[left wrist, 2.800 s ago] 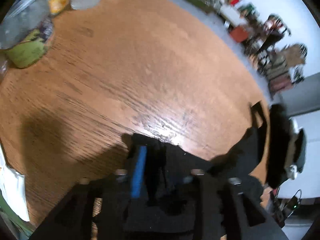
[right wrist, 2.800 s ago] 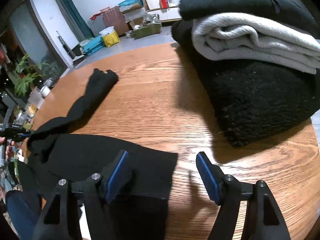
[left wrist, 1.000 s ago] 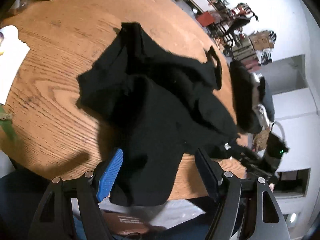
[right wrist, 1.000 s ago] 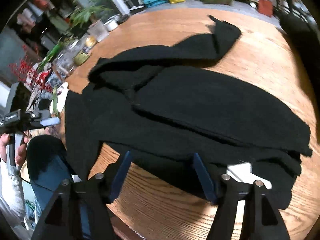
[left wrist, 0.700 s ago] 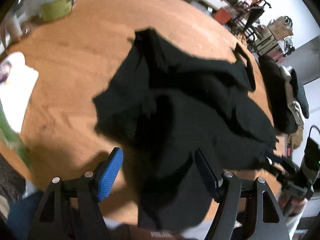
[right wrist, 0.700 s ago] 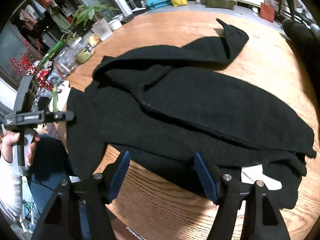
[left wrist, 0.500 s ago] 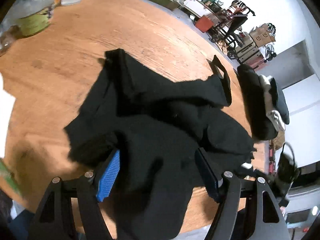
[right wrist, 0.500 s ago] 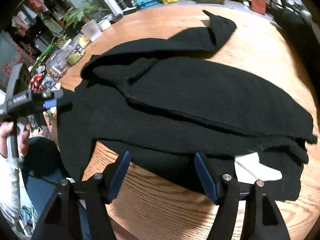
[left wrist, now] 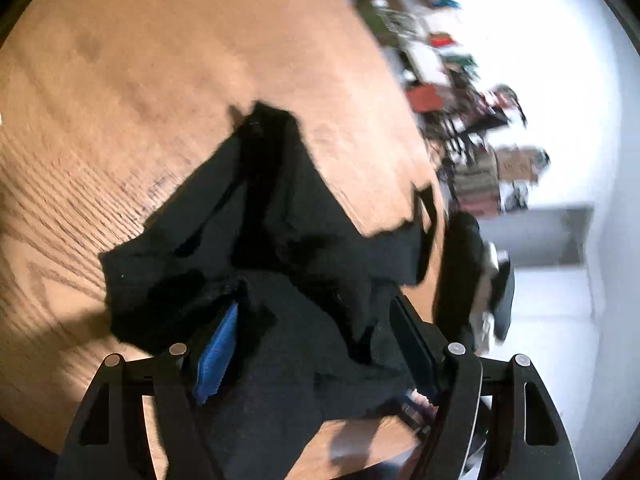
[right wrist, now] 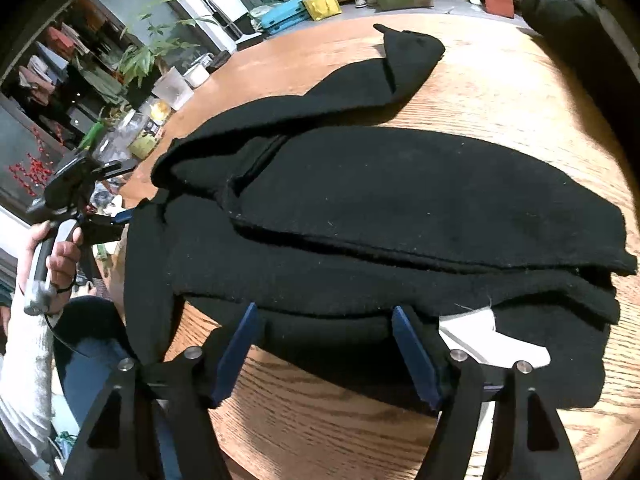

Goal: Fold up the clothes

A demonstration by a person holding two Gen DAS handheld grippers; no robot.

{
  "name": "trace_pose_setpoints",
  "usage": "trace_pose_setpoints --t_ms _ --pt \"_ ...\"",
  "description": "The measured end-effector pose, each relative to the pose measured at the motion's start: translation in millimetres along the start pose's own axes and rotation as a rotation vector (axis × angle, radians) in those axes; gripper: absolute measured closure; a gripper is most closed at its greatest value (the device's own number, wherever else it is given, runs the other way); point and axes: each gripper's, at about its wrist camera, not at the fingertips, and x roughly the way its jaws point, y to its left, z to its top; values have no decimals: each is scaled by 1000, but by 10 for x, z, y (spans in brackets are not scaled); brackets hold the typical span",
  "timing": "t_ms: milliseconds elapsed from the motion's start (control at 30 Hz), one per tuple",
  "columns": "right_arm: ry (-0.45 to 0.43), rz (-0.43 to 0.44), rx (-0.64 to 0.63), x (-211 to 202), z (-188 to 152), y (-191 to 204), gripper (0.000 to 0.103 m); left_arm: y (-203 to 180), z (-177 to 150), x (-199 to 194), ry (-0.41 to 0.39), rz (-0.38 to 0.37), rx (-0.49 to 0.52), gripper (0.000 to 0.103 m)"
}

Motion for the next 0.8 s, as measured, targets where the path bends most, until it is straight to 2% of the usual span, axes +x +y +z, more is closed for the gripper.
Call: trace_pose_setpoints --t_ms 167,233,333,433,500,533,633,700,800 --pt "-10 165 -50 -45 33 155 30 -106 -352 -123 28 111 137 28" --pt "-15 154 -105 -24 26 312 30 -85 -481 -177 18 117 160 28" --pt "-85 44 -283 -15 -50 648 31 -75 -642 -216 8 146 207 28" --pt "-91 69 -443 50 -165 964 34 -15 -686 -169 39 162 214 28" --pt "-28 144 -424 177 -189 1030 38 31 -715 -160 46 164 212 28" --pt "-9 149 -413 232 -203 1049 41 59 -724 -162 50 166 213 28" --pt "38 86 -396 418 -246 1101 60 157 -746 -178 82 157 219 28" --pt "67 120 -333 515 -238 1097 58 199 -789 -155 107 133 214 28" --pt "106 176 -251 686 -243 1160 57 272 -802 -150 112 138 179 28"
